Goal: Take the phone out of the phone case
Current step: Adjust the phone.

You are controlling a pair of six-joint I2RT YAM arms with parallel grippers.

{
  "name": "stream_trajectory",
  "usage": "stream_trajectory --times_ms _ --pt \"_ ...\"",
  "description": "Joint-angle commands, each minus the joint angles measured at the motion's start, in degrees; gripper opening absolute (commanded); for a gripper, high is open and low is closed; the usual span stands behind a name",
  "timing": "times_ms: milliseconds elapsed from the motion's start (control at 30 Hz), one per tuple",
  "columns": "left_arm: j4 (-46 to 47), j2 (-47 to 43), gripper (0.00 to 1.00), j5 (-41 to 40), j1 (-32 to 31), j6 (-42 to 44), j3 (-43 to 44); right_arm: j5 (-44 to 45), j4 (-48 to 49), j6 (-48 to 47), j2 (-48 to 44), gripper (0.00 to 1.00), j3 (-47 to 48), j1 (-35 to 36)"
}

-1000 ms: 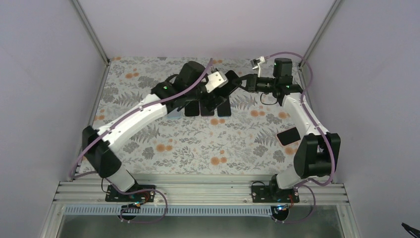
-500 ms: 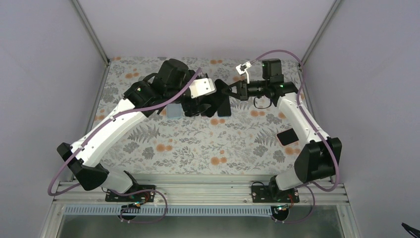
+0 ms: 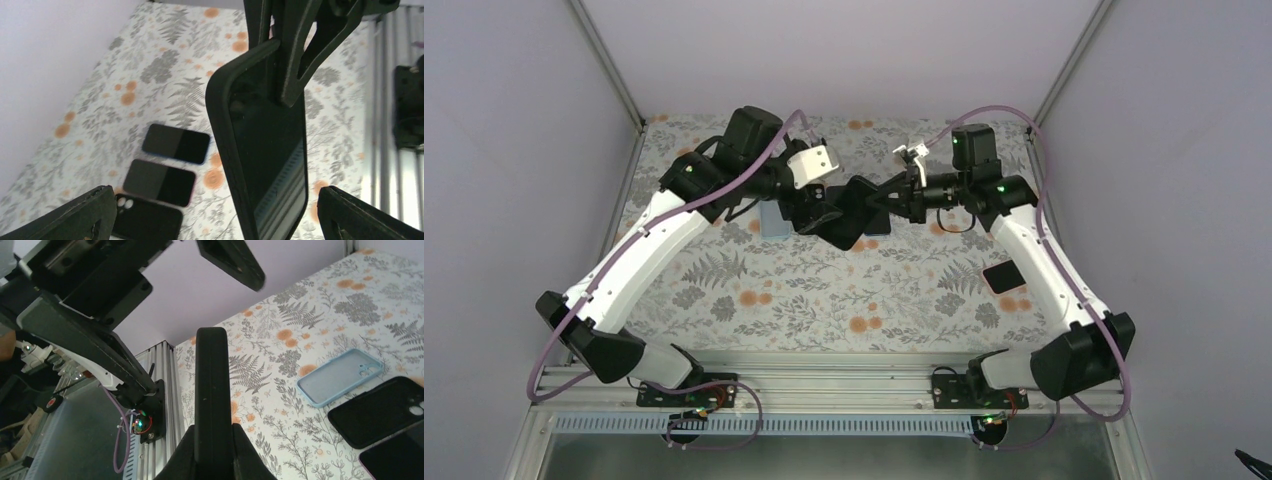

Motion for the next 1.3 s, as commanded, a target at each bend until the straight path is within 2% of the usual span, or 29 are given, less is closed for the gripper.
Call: stream_trajectory --times_ms 0,233,600,800,900,1033,1133,1267 --pt "-1.1 0.7 1.0 10.7 0.9 -1.8 1.8 -3.4 0.7 -3.9 -3.4 0.04 0.8 1.8" --pt "0.5 1.1 1.0 13.0 1.6 -2.0 -0.3 -4.9 -0.5 -4.6 -4.6 0.04 3.2 3.6" --pt "1.2 -2.5 1.0 18.2 6.0 2.0 -8.4 -9.9 -1.1 -5.2 -6.0 0.04 5.7 4.4" --pt "-3.6 -5.9 1.0 20.7 6.6 11.4 -14.7 -8.4 -2.3 -6.4 -6.5 0.04 8.0 4.4" --pt "0.0 -9.4 1.0 21.0 6.7 9.8 -16.0 -6.3 -2.6 -7.3 -6.4 0.04 7.4 4.5" --pt "1.8 -8.9 1.0 24.7 6.7 5.3 -12.8 -3.9 -2.5 -8.1 -5.6 0.04 6.5 4.6" --pt "2.2 -7.9 0.95 28.7 6.7 3.4 -11.6 -4.4 -4.6 -10.5 -4.6 0.04 6.9 5.1" --pt "3.1 -6.8 0.82 32.2 6.7 1.6 -11.2 -2.6 -6.7 -13.7 -4.5 0.04 7.1 6.8"
